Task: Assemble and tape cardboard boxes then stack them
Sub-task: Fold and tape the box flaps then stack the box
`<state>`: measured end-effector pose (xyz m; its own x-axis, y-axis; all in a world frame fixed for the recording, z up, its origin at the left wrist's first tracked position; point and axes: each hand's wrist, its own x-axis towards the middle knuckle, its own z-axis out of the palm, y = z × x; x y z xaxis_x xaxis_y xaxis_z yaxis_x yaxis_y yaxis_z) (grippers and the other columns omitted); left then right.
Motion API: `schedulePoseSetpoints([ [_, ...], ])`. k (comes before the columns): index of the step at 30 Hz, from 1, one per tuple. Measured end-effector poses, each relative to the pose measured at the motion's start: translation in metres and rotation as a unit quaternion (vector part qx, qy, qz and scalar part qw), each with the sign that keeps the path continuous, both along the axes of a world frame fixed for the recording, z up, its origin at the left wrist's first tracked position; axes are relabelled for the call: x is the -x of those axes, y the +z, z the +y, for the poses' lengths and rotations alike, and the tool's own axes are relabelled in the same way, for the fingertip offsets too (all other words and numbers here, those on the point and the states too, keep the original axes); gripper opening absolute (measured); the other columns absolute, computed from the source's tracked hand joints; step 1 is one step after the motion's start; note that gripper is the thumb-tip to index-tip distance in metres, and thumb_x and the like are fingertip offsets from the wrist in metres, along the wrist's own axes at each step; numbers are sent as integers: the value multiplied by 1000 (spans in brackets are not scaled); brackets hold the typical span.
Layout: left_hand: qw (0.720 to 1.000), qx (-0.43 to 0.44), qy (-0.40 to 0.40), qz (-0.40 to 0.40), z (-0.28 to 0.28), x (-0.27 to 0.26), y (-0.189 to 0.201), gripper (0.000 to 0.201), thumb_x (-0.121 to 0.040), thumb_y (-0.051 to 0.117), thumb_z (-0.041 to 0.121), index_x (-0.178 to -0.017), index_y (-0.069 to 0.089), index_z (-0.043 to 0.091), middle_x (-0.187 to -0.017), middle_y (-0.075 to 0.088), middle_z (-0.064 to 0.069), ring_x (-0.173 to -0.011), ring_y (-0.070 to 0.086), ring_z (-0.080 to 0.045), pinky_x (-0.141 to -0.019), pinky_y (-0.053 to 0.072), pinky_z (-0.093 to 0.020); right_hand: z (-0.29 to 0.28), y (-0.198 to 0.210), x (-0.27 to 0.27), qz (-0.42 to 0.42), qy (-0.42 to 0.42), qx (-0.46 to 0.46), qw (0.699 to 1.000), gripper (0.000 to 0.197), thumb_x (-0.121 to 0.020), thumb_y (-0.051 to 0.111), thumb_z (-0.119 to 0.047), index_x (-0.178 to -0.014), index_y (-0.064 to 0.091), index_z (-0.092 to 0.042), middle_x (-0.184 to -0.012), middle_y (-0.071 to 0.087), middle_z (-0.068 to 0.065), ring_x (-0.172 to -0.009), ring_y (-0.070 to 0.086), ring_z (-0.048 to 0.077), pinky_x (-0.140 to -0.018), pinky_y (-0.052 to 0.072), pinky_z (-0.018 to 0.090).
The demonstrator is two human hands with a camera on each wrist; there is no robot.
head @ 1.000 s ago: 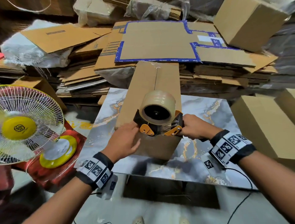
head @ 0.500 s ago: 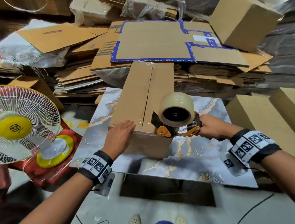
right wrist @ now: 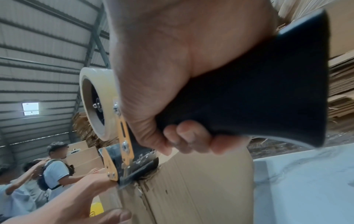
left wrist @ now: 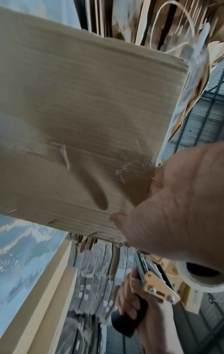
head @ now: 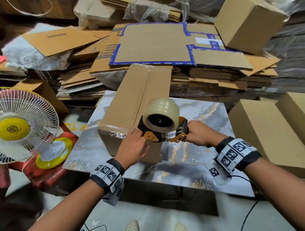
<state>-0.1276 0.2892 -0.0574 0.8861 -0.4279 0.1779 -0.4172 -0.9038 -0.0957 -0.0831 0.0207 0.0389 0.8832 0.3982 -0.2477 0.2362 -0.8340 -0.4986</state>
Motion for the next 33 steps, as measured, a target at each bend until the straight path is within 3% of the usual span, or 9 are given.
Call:
schedulePoseSetpoints([
  [4,996,80,3,-38,1,-1,0,22,-81,81,25,-93,71,10,-95,68,-6,-93,63,-24,-88,52,-36,-7,1,-1,-2,20,4,1000,37,-84,71,-26,-57,48,-18,-52,51,-2,-47,46,13,-49,34,26],
  [8,996,76,38,-23,2,-2,-5,61,-85,80,23,-138,57,3,-140,59,-19,-130,57,-33,-112,40,-45,-42,-4,0,16,18,-10,1000,37,-83,74,-30,-56,50,-23,-45,52,-9,-43,48,7,-50,36,27],
  [12,997,31,61,19,-15,1,-2,73,-93,69,35,-151,39,3,-159,36,-18,-148,34,-32,-124,24,-44,-55,-23,4,-9,35,1,999,39,-79,71,-49,-60,52,-20,-54,53,-5,-54,51,14,-53,39,36],
  [14,998,38,55,24,-26,2,2,70,-90,71,39,-146,46,5,-156,41,-17,-146,36,-33,-122,28,-44,-51,-33,1,-23,30,7,999,38,-82,72,-46,-65,54,-17,-59,56,-2,-59,55,21,-53,40,36],
  [17,998,59,37,-3,-41,4,9,63,-71,89,32,-124,63,7,-124,66,-17,-115,57,-31,-93,54,-41,-48,-40,-1,-24,29,17,999,33,-80,72,-44,-70,59,-15,-66,62,2,-65,61,26,-55,48,39],
  [19,994,98,38,-19,-45,3,9,66,-70,91,27,-124,61,6,-120,66,-16,-109,58,-31,-85,57,-40,-50,-39,-1,-24,40,9,999,31,-80,71,-43,-71,60,-15,-67,63,3,-67,61,26,-57,48,38],
  [24,995,55,73,29,-38,-1,-4,79,-87,76,40,-150,43,6,-155,44,-16,-141,45,-32,-118,30,-41,-86,-43,-1,-22,50,32,998,34,-79,67,-50,-69,58,-19,-65,60,2,-66,60,27,-58,49,44],
  [27,996,40,82,23,-40,-1,-5,81,-87,77,39,-151,41,4,-156,42,-17,-143,43,-30,-118,24,-39,-117,-52,6,-18,46,39,998,36,-75,64,-61,-73,62,-25,-66,64,-1,-63,61,20,-59,53,45],
  [33,996,34,80,18,-46,-1,-4,77,-88,76,35,-150,43,2,-156,41,-17,-143,43,-31,-119,25,-40,-95,-73,10,9,26,53,998,24,-74,63,-46,-79,63,-22,-77,68,1,-68,64,22,-62,57,37],
])
